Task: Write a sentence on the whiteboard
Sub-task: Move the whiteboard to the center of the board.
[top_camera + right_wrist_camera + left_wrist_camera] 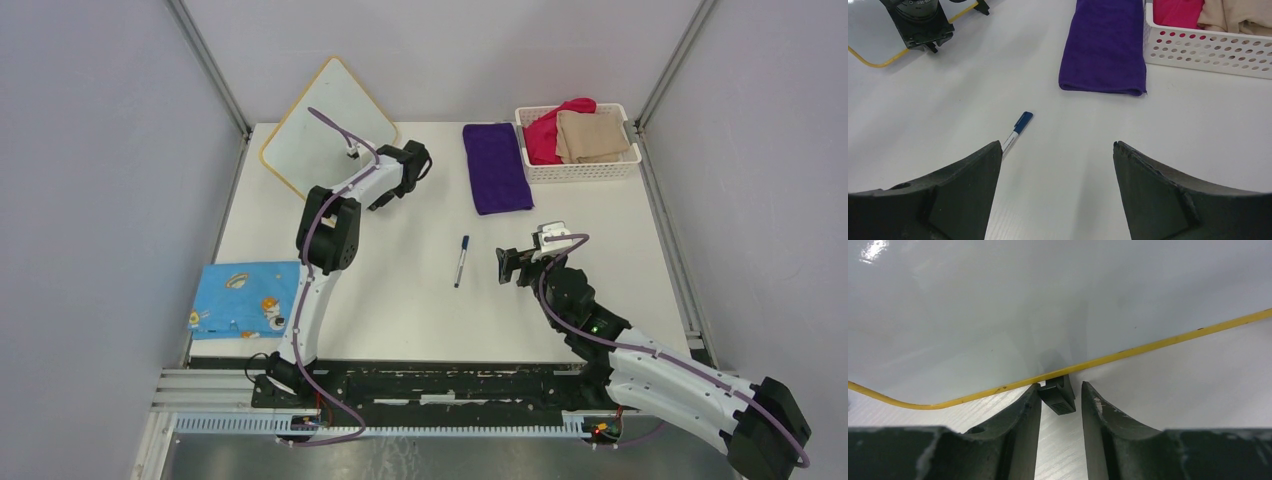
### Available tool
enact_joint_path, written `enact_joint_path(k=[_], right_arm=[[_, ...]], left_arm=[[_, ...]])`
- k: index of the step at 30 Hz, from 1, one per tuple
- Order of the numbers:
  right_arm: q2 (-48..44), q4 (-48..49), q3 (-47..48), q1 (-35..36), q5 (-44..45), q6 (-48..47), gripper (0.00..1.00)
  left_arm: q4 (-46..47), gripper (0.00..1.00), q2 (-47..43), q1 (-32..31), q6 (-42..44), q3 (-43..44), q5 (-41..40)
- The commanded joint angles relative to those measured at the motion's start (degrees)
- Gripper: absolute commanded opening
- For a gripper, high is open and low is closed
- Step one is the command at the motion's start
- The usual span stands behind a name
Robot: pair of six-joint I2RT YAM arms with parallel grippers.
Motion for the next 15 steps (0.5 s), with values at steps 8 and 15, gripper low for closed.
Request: enact_joint_path(k=[8,15], right_arm=[[0.6,2.7,0.1,-0.1,1.6,0.1,0.87],[0.6,2.6,0.0,-0.1,1.8,-0.1,0.87]], left_arm=[[5.5,0.2,-4.7,0.6,2.3,-5.9,-3.8],[8.0,0.02,-8.2,0.1,3.4,-11.8,-2.9]])
